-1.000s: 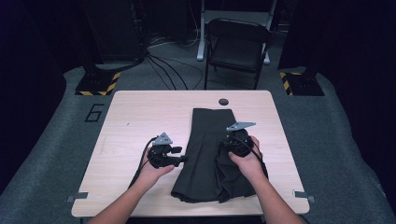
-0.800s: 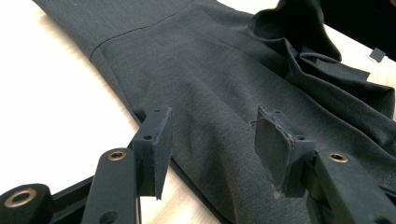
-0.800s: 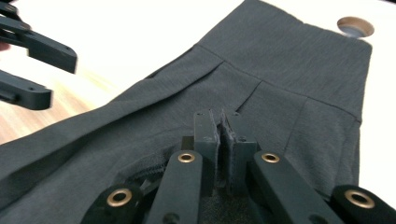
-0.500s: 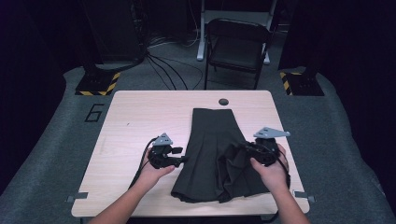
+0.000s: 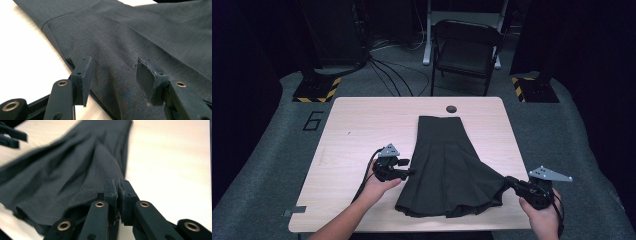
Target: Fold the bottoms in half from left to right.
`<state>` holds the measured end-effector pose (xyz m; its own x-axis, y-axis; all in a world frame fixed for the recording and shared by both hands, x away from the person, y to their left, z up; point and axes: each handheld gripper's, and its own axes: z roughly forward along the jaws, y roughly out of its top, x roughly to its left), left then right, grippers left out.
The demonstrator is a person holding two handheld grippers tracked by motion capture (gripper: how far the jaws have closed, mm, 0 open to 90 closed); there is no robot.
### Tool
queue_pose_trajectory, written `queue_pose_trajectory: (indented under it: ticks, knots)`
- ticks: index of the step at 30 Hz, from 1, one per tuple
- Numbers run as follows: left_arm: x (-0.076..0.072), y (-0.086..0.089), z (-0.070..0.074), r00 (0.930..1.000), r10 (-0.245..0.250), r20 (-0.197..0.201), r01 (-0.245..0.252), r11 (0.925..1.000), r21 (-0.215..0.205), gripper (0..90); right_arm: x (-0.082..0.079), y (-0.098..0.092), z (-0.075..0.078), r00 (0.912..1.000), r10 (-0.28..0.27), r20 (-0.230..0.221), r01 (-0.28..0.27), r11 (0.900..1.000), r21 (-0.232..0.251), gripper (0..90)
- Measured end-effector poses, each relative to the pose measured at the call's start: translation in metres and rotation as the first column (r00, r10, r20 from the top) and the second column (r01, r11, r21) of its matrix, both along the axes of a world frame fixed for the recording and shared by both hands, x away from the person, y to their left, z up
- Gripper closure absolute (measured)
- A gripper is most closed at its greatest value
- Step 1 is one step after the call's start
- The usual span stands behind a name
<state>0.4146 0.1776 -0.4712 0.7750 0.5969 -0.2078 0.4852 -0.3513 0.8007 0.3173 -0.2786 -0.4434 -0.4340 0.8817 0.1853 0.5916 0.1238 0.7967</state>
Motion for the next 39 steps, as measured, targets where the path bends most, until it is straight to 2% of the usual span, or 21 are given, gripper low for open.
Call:
queue_pose_trajectory:
  ticks: [2, 3, 5, 7, 9, 10, 12, 15, 16, 17, 20, 26, 34, 37, 39]
  knots:
    - [0.0, -0.001, -0.001, 0.9999, -0.001, -0.013, 0.001, 1.0, -0.006, 46.6, -0.004, -0.005, -0.012, 0.9993, -0.012, -0.035, 0.012, 1.0, -0.011, 84.3]
    - [0.001, -0.001, -0.002, 0.9999, -0.005, -0.011, 0.005, 1.0, 0.005, 46.4, -0.006, -0.006, -0.016, 0.9986, -0.017, -0.05, 0.016, 1.0, -0.014, 83.2]
    - [0.001, -0.002, -0.003, 0.9999, -0.005, -0.014, 0.006, 1.0, 0.002, 46.4, -0.008, -0.006, -0.021, 0.9974, -0.017, -0.071, 0.016, 1.0, -0.02, 76.8]
    - [0.0, -0.003, -0.003, 0.9999, -0.007, -0.011, 0.007, 1.0, 0.004, 46.3, -0.009, -0.005, -0.018, 0.9979, -0.031, -0.058, 0.029, 0.999, -0.025, 71.9]
    - [0.001, -0.003, -0.003, 0.9999, -0.01, -0.011, 0.01, 0.9999, 0.008, 46.1, -0.009, -0.004, -0.011, 0.9991, -0.021, -0.036, 0.02, 1.0, -0.007, 67.6]
    - [0.001, -0.003, -0.004, 0.9999, -0.011, -0.013, 0.011, 0.9999, 0.01, 45.9, -0.006, 0.0, -0.005, 0.9997, -0.013, -0.02, 0.012, 1.0, -0.014, 65.4]
    - [0.0, -0.004, -0.005, 0.9999, -0.01, -0.013, 0.01, 0.9999, 0.01, 45.8, -0.004, 0.002, -0.004, 0.9997, -0.011, -0.02, 0.011, 1.0, -0.016, 64.6]
    - [0.0, -0.005, -0.009, 0.9997, -0.012, -0.02, 0.012, 0.9996, 0.025, 45.3, 0.007, 0.01, -0.002, 0.9999, -0.001, -0.012, 0.001, 1.0, -0.024, 59.5]
    - [0.0, -0.005, -0.01, 0.9997, -0.012, -0.019, 0.013, 0.9995, 0.029, 45.1, 0.017, 0.017, -0.003, 0.9999, 0.006, -0.011, -0.007, 1.0, -0.026, 57.6]
    - [0.0, -0.005, -0.012, 0.9996, -0.01, -0.028, 0.01, 0.9997, 0.022, 45.1, 0.017, 0.017, -0.003, 0.9999, 0.006, -0.011, -0.007, 1.0, -0.026, 57.6]
    - [0.0, -0.007, -0.017, 0.9989, -0.019, -0.042, 0.02, 0.9993, 0.031, 46.3, 0.037, 0.033, -0.005, 0.9993, 0.035, -0.011, -0.036, 0.998, -0.051, 55.0]
    - [-0.005, -0.016, -0.025, 0.9995, -0.021, -0.024, 0.023, 0.998, 0.058, 41.4, 0.073, 0.064, -0.002, 0.9954, 0.096, 0.007, -0.095, 0.991, -0.094, 54.0]
    - [-0.008, -0.018, -0.032, 0.9987, -0.038, -0.035, 0.04, 0.9958, 0.082, 41.0, 0.111, 0.088, -0.004, 0.9956, 0.094, 0.001, -0.093, 0.987, -0.13, 54.0]
    - [-0.01, -0.018, -0.033, 0.9986, -0.032, -0.043, 0.035, 0.9963, 0.078, 41.1, 0.126, 0.094, -0.003, 0.9962, 0.087, -0.01, -0.087, 0.984, -0.157, 53.6]
    - [-0.011, -0.018, -0.033, 0.9986, -0.033, -0.04, 0.036, 0.9965, 0.075, 41.1, 0.136, 0.097, -0.001, 0.9965, 0.082, -0.017, -0.084, 0.984, -0.155, 53.0]
